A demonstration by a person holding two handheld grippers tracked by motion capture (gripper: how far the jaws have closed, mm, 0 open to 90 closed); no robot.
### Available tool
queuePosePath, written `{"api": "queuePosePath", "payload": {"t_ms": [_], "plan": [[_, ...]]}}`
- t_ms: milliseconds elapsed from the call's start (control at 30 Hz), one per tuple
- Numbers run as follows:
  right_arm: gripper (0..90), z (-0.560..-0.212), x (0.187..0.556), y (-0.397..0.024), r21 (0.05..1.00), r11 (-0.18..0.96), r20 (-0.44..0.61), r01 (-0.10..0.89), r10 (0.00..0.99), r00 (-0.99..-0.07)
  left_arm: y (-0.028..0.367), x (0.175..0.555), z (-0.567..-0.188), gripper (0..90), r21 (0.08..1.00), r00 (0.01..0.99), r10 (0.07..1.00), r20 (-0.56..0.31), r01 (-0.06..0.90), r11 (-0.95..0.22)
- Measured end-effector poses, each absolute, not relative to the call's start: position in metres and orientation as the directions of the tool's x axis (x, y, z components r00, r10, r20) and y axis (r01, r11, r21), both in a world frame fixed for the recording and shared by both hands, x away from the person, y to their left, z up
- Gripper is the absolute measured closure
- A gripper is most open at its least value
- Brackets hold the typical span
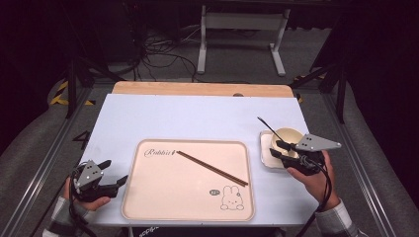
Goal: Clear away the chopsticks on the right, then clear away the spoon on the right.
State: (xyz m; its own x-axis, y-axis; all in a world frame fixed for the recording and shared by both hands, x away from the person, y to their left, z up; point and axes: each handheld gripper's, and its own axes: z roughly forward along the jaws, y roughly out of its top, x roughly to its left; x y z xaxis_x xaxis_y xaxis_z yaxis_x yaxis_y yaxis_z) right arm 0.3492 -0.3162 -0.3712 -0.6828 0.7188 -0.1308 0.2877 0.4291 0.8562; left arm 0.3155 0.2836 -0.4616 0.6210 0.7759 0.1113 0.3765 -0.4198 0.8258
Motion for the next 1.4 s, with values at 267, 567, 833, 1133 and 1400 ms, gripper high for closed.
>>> {"api": "queuePosePath", "payload": {"t_ms": [267, 567, 833, 1133, 1400], "plan": [[58.1, -0.370, 0.365, -0.323, 0.851, 0.419, -0.132, 0.317, 0.755, -0.642, 0.285, 0.316, -0.462, 21.0, 0.825, 0.616, 0.780, 0.115, 0.378, -0.420], [54.3, -0.367, 0.388, -0.327, 0.843, 0.397, -0.116, 0.362, 0.792, -0.600, 0.288, 0.313, -0.463, 21.0, 0.826, 0.612, 0.783, 0.114, 0.379, -0.417], [51.3, -0.367, 0.407, -0.333, 0.830, 0.382, -0.083, 0.406, 0.805, -0.587, 0.288, 0.313, -0.464, 20.9, 0.828, 0.611, 0.784, 0.107, 0.382, -0.411], [51.3, -0.371, 0.422, -0.331, 0.804, 0.389, -0.083, 0.450, 0.822, -0.563, 0.287, 0.315, -0.463, 20.9, 0.827, 0.613, 0.782, 0.109, 0.380, -0.414], [55.0, -0.376, 0.433, -0.322, 0.775, 0.424, -0.098, 0.468, 0.812, -0.575, 0.284, 0.316, -0.462, 20.9, 0.824, 0.621, 0.774, 0.121, 0.372, -0.427]]}}
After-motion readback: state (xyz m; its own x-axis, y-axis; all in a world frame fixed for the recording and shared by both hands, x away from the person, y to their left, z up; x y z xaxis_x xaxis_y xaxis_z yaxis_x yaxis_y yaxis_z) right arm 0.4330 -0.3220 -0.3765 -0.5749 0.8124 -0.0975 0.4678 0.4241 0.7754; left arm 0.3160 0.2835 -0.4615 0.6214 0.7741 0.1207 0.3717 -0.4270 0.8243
